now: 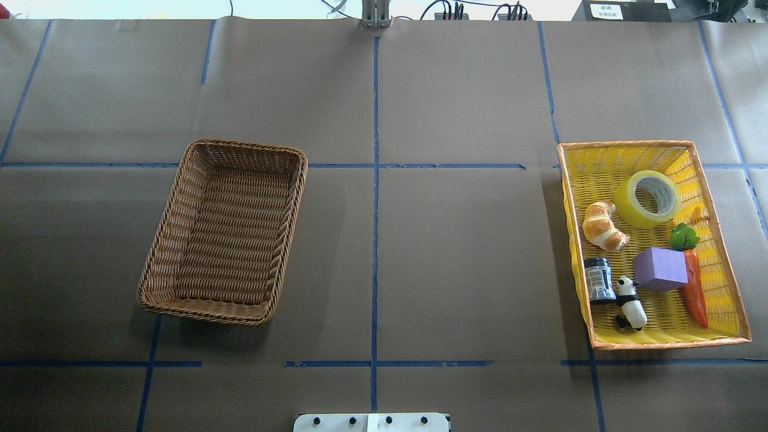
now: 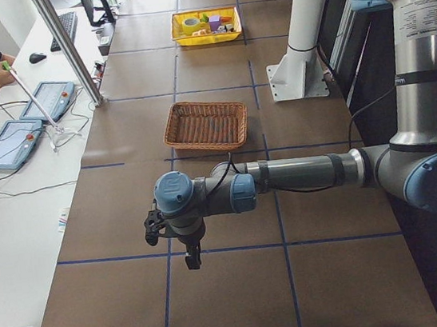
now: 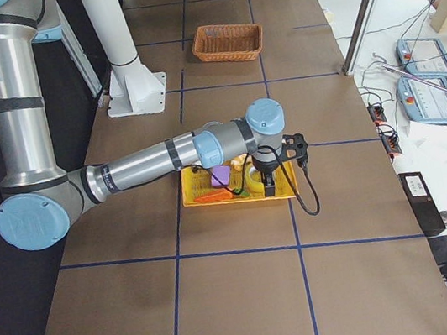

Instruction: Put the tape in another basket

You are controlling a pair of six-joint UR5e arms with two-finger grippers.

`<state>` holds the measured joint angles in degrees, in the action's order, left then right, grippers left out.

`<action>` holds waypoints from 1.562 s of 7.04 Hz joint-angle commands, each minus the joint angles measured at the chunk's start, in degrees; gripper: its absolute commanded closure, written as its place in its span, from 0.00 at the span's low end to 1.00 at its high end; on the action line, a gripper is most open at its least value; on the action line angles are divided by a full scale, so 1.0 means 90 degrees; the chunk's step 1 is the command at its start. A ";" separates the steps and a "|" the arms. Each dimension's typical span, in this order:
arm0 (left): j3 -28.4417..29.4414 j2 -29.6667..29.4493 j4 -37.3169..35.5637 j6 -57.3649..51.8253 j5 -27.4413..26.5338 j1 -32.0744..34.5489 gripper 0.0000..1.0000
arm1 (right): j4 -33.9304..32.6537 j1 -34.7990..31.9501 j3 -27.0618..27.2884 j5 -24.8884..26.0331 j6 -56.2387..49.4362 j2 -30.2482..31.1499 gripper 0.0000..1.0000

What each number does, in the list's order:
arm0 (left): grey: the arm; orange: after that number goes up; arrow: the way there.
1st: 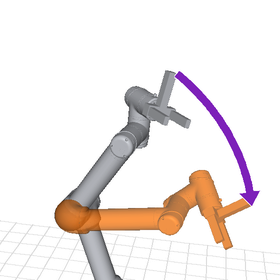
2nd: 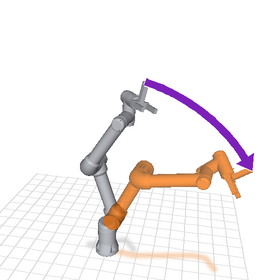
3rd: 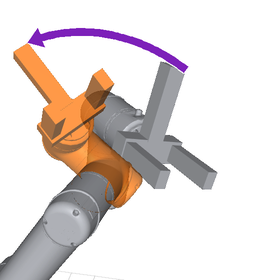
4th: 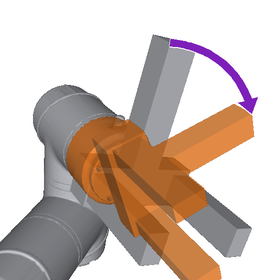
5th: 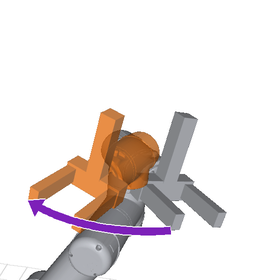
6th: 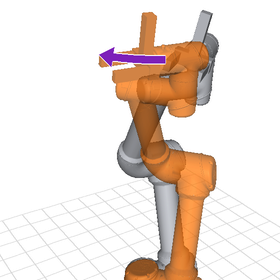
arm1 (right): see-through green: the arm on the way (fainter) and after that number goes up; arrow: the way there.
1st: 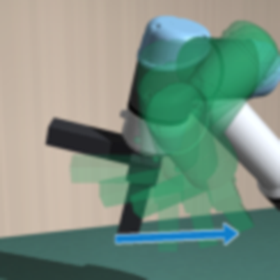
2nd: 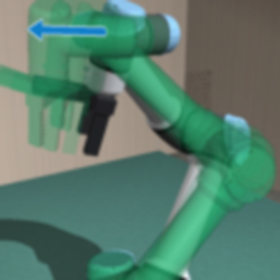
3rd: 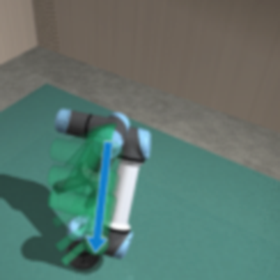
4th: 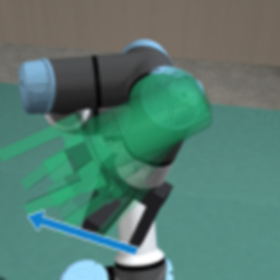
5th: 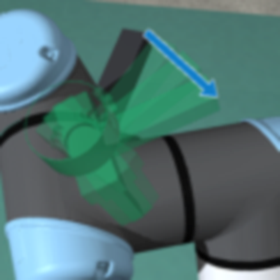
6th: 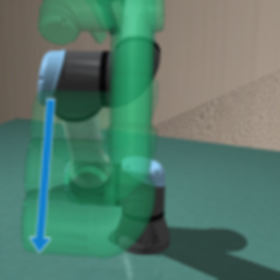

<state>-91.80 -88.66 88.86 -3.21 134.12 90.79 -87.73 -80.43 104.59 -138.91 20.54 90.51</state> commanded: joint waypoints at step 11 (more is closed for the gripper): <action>-0.0015 0.0017 0.0000 -0.0005 0.0245 0.0010 0.00 | 0.2482 0.2032 -0.1445 0.1010 0.2014 -0.0389 0.01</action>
<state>-91.94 -88.51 88.93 -3.31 136.26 90.83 -65.43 -62.81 91.83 -129.94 38.67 87.03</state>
